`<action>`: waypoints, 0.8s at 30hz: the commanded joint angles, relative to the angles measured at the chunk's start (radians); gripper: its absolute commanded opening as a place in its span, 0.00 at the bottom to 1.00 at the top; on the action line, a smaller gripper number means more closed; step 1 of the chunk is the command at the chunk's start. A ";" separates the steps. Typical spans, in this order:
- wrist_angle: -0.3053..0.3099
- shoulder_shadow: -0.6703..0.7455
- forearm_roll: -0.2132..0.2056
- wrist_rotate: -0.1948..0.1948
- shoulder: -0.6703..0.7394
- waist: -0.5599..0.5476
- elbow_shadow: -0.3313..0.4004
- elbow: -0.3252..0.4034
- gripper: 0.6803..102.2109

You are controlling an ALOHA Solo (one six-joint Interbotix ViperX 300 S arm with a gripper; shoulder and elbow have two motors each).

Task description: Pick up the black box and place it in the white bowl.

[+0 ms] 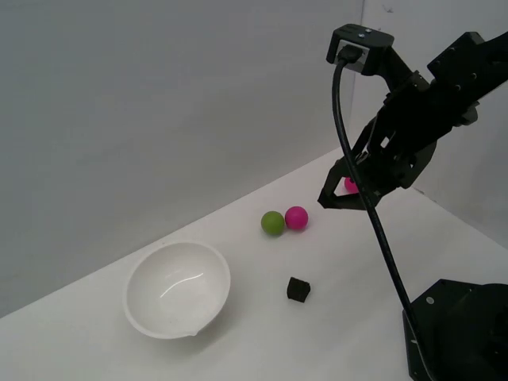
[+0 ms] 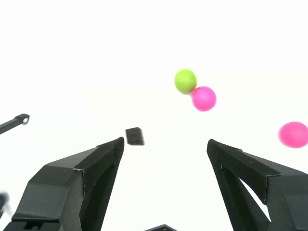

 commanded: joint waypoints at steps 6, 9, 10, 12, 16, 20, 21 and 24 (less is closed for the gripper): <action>-0.006 -0.091 -0.038 -0.038 -0.094 -0.114 0.002 0.011 0.98; -0.038 -0.112 -0.063 -0.038 -0.115 -0.123 0.015 0.025 0.98; -0.052 -0.118 -0.072 -0.038 -0.121 -0.124 0.020 0.029 0.98; -0.075 -0.124 -0.089 -0.038 -0.127 -0.129 0.035 0.043 0.98; -0.109 -0.121 -0.091 -0.038 -0.124 -0.133 0.074 0.081 0.98; -0.152 -0.130 -0.091 -0.038 -0.133 -0.135 0.112 0.120 0.98; -0.163 -0.133 -0.091 -0.038 -0.138 -0.137 0.120 0.127 0.98; -0.179 -0.149 -0.091 -0.038 -0.153 -0.141 0.132 0.138 0.98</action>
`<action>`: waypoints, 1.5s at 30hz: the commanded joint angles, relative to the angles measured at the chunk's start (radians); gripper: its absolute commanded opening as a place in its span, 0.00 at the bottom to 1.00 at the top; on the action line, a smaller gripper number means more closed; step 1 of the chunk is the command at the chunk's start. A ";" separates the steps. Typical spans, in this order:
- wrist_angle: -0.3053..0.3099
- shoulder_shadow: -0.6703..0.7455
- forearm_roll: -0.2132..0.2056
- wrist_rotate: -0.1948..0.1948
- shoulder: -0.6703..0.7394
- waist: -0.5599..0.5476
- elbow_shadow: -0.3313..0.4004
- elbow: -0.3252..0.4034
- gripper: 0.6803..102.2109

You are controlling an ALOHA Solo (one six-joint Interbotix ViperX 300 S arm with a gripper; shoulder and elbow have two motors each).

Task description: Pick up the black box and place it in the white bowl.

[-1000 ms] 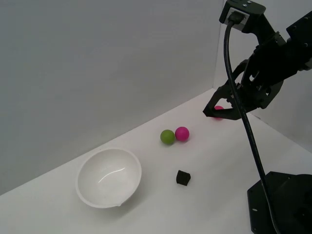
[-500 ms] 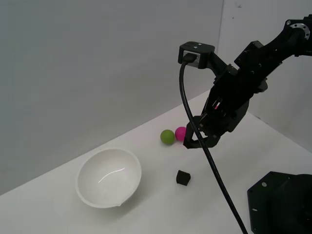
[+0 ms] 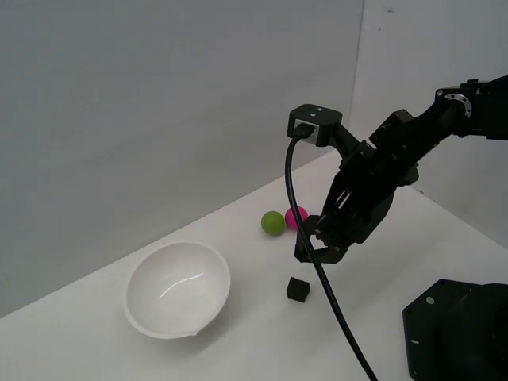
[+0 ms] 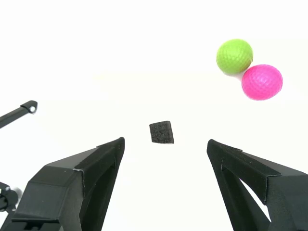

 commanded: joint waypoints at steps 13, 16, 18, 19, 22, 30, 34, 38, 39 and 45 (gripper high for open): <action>-0.086 -0.135 -0.020 0.014 -0.135 -0.054 0.003 0.011 0.98; -0.107 -0.167 -0.020 0.014 -0.167 -0.074 0.005 0.012 0.98; -0.121 -0.184 -0.020 0.014 -0.184 -0.080 0.006 0.014 0.98; -0.126 -0.192 -0.020 0.014 -0.193 -0.084 0.008 0.014 0.98; -0.135 -0.219 -0.020 0.014 -0.218 -0.094 0.008 0.015 0.98; -0.161 -0.276 -0.021 0.014 -0.276 -0.118 0.012 0.020 0.98; -0.186 -0.308 -0.023 0.014 -0.308 -0.137 0.018 0.025 0.98; -0.199 -0.344 -0.031 0.015 -0.345 -0.149 0.031 0.038 0.98; -0.206 -0.351 -0.035 0.014 -0.353 -0.153 0.034 0.041 0.98; -0.236 -0.365 -0.038 0.014 -0.367 -0.172 0.035 0.041 0.97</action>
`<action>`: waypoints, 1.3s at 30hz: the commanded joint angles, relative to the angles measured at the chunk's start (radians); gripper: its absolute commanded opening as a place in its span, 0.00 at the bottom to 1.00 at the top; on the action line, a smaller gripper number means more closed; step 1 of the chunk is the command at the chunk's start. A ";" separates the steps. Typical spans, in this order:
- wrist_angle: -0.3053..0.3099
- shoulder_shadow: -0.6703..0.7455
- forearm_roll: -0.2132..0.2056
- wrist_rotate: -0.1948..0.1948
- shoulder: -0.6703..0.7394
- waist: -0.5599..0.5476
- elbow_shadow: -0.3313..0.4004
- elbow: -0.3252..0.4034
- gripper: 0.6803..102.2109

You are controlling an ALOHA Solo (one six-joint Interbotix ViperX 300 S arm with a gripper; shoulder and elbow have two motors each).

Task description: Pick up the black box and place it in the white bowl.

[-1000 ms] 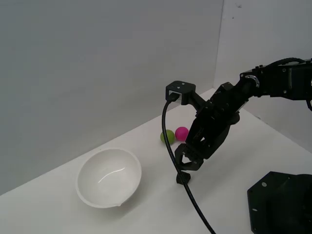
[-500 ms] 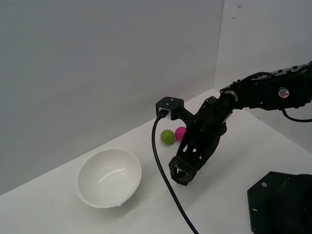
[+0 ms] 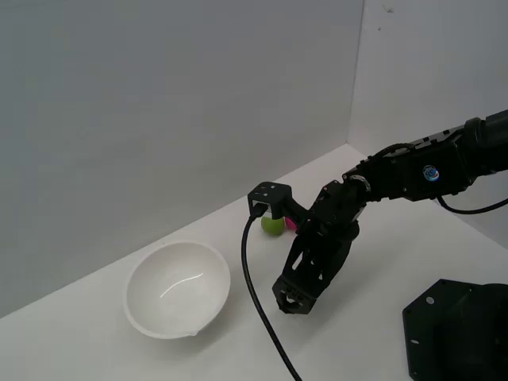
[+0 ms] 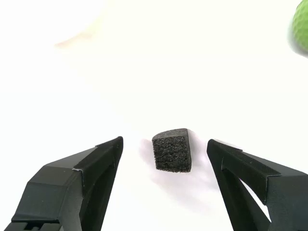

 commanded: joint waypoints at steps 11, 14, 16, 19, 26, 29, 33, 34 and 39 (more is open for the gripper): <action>0.006 0.043 -0.031 0.003 0.040 -0.017 -0.006 0.002 0.33; 0.006 0.044 -0.031 0.003 0.043 -0.017 -0.005 0.003 0.26; 0.006 0.044 -0.031 0.003 0.043 -0.017 -0.005 0.003 0.25; 0.008 0.044 -0.031 0.002 0.041 -0.017 -0.005 0.003 0.23; 0.021 0.058 -0.031 0.003 0.054 -0.015 -0.009 -0.002 0.23; 0.052 0.087 -0.031 0.003 0.084 -0.002 -0.020 -0.011 0.23; 0.094 0.152 -0.025 0.003 0.150 0.038 -0.043 -0.032 0.23; 0.103 0.169 -0.021 0.005 0.166 0.055 -0.051 -0.040 0.23; 0.186 0.225 0.012 0.015 0.222 0.126 -0.106 -0.095 0.23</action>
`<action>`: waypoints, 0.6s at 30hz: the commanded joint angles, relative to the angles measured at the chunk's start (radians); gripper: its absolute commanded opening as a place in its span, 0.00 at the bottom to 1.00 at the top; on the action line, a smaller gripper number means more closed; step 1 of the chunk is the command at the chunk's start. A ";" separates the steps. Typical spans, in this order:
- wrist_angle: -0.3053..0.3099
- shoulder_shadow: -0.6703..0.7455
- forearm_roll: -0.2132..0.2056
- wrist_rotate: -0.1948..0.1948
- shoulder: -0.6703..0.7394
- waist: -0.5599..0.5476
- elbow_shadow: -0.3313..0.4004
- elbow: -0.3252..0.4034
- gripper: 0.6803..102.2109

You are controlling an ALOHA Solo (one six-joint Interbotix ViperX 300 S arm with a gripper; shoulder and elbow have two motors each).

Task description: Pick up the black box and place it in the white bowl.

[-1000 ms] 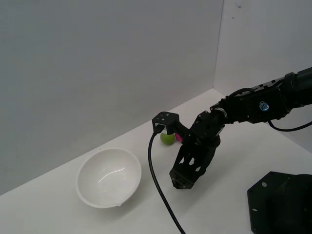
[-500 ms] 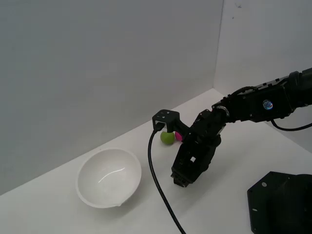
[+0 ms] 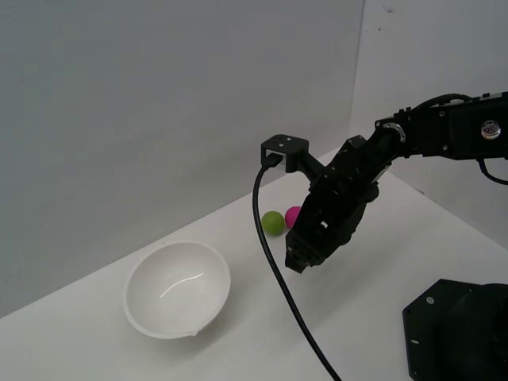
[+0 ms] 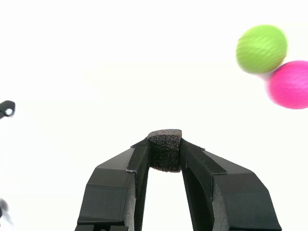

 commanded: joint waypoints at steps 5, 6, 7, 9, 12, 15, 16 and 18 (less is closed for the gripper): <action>0.075 0.072 0.017 0.031 0.067 0.064 -0.095 -0.083 0.23; 0.077 0.078 0.017 0.035 0.072 0.072 -0.103 -0.092 0.23; 0.081 0.083 0.017 0.041 0.077 0.080 -0.112 -0.100 0.23; 0.089 0.086 0.020 0.052 0.080 0.097 -0.124 -0.112 0.23; 0.112 0.086 0.023 0.078 0.080 0.121 -0.149 -0.135 0.23; 0.126 0.083 0.025 0.091 0.077 0.144 -0.176 -0.163 0.23; 0.129 0.081 0.026 0.092 0.075 0.152 -0.186 -0.172 0.23; 0.133 0.075 0.028 0.095 0.071 0.158 -0.204 -0.190 0.23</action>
